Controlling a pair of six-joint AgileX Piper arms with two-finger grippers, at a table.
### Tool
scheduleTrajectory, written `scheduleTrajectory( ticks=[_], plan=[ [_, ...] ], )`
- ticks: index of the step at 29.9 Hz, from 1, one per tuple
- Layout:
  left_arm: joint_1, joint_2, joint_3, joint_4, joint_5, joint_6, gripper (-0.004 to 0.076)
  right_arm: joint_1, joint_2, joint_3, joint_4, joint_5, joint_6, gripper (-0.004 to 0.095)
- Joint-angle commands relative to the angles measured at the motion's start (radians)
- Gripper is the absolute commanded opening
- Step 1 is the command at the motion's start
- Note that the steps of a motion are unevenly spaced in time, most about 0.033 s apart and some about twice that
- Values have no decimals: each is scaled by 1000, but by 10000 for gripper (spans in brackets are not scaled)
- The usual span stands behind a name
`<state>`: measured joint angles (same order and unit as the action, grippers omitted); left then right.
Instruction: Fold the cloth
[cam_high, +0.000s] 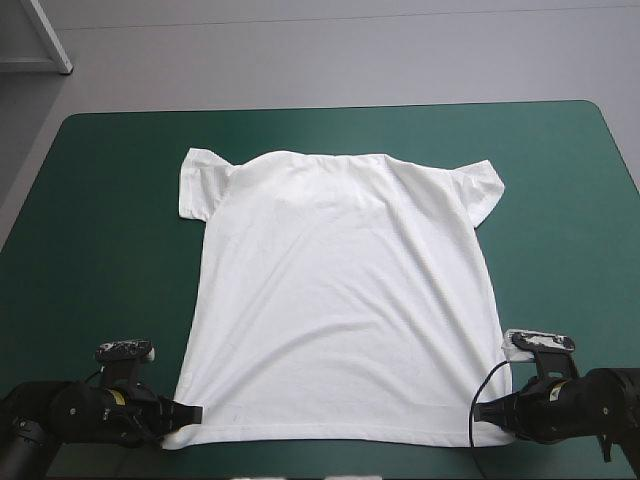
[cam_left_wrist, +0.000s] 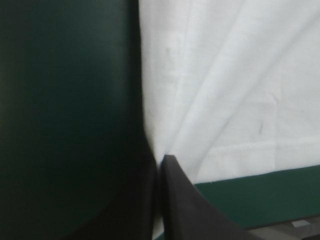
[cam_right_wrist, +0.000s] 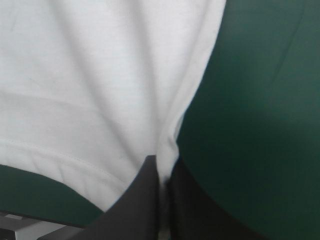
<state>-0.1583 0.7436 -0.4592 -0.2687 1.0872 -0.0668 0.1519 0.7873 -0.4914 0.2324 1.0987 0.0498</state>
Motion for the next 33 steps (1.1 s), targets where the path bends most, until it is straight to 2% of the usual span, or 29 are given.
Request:
scheduleTrajectory(
  ticks=[1,4,6,9,12,14,16,19,24,27,33],
  plan=[
    [-2,-2,-15,-86,-24,17,-8,1,-6,-20,17,-12,5,-19],
    [-2,-2,-22,-103,-41,38,-1,1,-6,-20,29,-20,10,-13],
    [-2,-2,-30,-103,-26,67,38,1,-6,-22,46,-15,11,47],
    [-2,-2,-51,-103,7,93,170,1,-6,-37,65,11,6,284],
    [-2,-2,-91,-99,51,93,362,1,-6,-79,63,58,6,567],
    [-2,-2,-131,-93,72,93,470,1,-6,-118,53,77,6,656],
    [-2,-2,-178,-86,78,93,505,1,-6,-178,23,86,13,636],
    [-2,-2,-287,-38,72,93,494,1,-6,-296,-38,84,13,549],
    [-2,57,-517,80,-7,86,488,1,34,-530,-157,74,11,445],
    [-2,180,-651,146,19,98,459,1,99,-658,-184,101,1,435],
    [-2,452,-909,176,-6,129,458,1,230,-863,-161,143,-32,435]
  ],
)
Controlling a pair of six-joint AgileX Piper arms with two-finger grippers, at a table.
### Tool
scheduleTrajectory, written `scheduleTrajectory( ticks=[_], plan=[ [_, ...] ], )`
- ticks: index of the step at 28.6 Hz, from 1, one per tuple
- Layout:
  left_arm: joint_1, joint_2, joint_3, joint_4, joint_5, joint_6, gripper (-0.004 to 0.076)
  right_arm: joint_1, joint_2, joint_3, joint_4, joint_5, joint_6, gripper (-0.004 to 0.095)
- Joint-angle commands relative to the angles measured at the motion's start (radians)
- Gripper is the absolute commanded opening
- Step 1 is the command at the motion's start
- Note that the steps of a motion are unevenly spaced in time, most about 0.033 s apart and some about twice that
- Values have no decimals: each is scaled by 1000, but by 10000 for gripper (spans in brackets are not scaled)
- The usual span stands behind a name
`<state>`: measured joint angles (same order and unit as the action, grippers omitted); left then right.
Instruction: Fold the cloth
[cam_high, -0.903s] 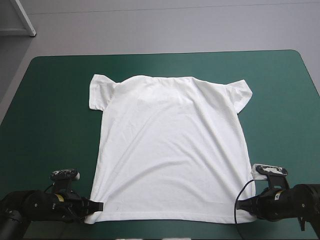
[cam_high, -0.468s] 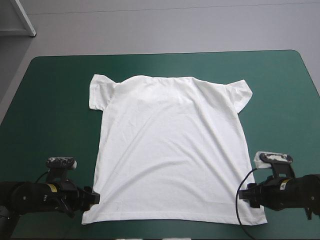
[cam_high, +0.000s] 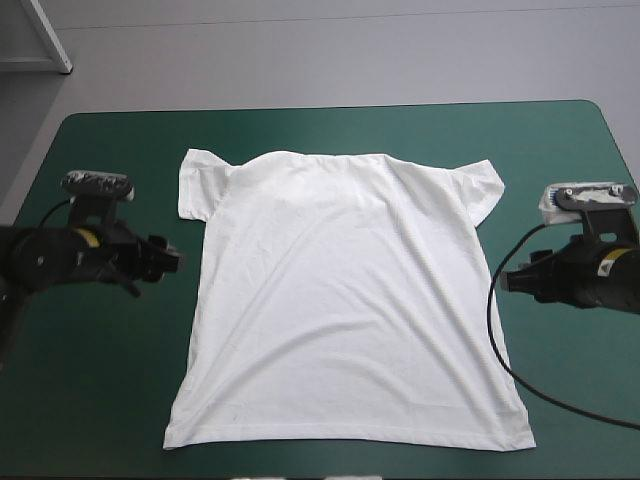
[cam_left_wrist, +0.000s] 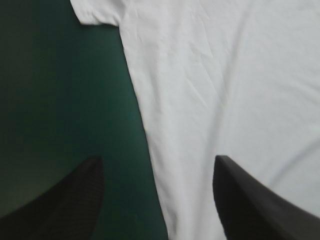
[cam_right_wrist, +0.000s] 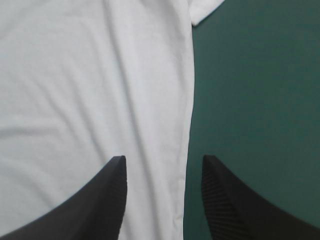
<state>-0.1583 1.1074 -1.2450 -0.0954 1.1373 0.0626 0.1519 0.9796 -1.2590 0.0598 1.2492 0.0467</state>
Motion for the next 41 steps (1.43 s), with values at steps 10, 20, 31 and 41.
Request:
scheduleTrajectory(
  ticks=[10,20,31,41],
  plan=[
    [-2,440,-220,-40,-91,-13,458,1,100,-160,25,-5,-36,435],
    [-2,666,-301,-23,-153,-34,395,1,100,-160,25,-3,-36,433],
    [22,847,-525,120,-4,-124,368,1,100,-160,21,-3,-47,403],
    [11,928,-525,-15,4,-89,368,-1,100,-160,-8,-4,-47,403]
  ],
)
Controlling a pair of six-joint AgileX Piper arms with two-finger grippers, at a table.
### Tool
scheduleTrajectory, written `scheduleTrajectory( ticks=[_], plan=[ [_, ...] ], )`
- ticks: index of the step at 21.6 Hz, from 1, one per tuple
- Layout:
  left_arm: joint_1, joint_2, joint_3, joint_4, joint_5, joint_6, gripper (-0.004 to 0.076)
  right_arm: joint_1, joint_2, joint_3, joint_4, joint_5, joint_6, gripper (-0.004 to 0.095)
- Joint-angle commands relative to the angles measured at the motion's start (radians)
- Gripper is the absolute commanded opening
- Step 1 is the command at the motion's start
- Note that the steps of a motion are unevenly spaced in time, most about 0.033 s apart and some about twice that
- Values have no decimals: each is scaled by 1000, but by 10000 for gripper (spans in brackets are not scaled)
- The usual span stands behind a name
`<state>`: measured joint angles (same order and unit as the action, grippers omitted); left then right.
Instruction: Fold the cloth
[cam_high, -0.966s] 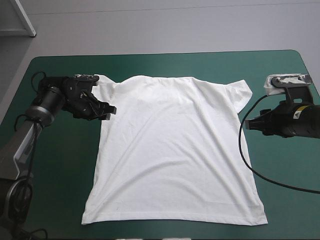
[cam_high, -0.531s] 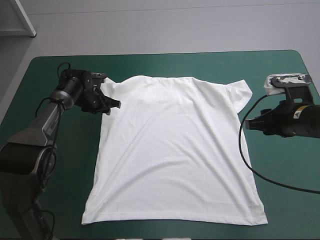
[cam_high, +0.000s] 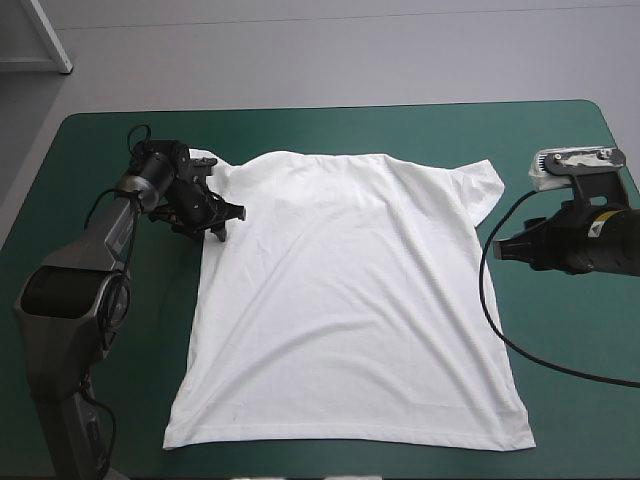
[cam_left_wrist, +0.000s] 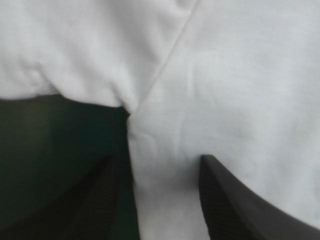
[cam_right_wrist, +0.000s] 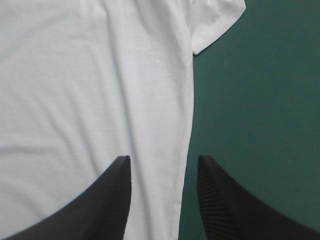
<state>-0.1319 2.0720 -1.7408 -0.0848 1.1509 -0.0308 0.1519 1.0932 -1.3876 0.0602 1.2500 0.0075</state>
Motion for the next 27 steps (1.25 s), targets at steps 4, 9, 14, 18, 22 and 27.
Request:
scheduleTrajectory(
  ticks=[4,9,14,18,22,27],
  plan=[
    [-24,9,-29,23,-12,-49,368,-1,-13,-31,-9,-4,-7,403],
    [-24,21,-29,26,-26,-51,-3,-1,-13,-31,-71,-10,-7,402],
    [-26,21,-29,-14,-26,-48,-6,-1,3,-31,-79,-44,-7,402],
    [-27,21,-29,-14,-19,-43,-7,-11,123,-39,-79,-155,6,403],
    [-27,19,-29,-14,2,-24,-8,-63,412,-139,9,-101,-49,468],
    [-27,15,-31,-14,-25,-24,-8,-63,605,-270,35,-138,-48,583]
  ],
)
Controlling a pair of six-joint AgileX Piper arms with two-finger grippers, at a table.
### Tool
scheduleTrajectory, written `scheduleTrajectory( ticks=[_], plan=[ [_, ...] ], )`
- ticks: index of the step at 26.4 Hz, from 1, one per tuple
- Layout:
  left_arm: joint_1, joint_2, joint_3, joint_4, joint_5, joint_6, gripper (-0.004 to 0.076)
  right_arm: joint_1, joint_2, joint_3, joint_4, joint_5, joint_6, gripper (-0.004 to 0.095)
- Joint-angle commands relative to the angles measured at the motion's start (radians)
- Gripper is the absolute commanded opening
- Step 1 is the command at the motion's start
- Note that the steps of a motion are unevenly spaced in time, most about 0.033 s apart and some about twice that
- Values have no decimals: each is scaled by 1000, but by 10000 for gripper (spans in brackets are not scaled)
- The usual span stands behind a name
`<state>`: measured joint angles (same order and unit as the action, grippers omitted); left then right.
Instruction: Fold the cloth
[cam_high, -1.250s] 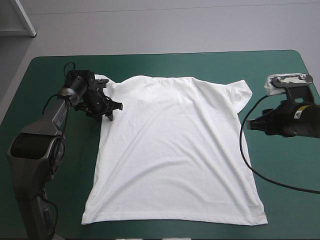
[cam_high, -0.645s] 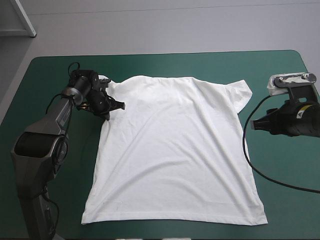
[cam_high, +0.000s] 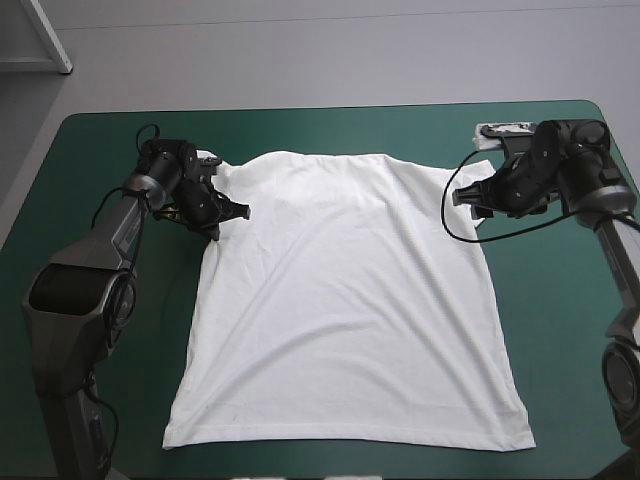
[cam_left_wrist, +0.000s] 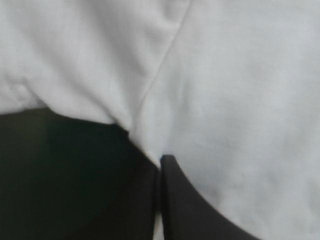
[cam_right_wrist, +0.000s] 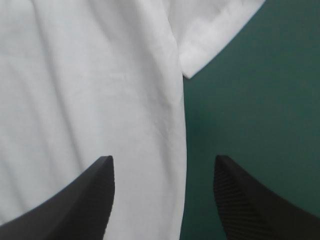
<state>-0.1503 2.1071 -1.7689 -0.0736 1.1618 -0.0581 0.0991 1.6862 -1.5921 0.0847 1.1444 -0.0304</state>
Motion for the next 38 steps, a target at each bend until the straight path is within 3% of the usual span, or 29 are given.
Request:
scheduleTrajectory(
  ticks=[1,7,13,20,26,28,30,38],
  plan=[
    [-9,-20,-3,-31,-41,3,-8,-10,38,-69,11,-32,-10,583],
    [-9,-20,-3,-45,-64,1,-8,-10,215,-69,33,-67,-14,579],
    [-9,-20,-3,-47,-77,1,-8,-10,259,-69,31,-99,-14,543],
    [-9,-20,-3,-50,-96,1,-8,-10,291,-69,38,-110,-16,315],
    [-9,-20,-3,-53,-96,3,-8,-10,341,-69,71,-71,-16,258],
    [-9,-20,-3,-53,-94,5,-8,-10,348,-69,75,-61,-19,182],
    [-9,-20,-3,-53,-94,5,-8,-10,348,-69,75,-53,-36,6],
    [-9,-65,-36,-69,-92,29,-8,-10,283,-136,80,-40,-41,-19]
  ],
)
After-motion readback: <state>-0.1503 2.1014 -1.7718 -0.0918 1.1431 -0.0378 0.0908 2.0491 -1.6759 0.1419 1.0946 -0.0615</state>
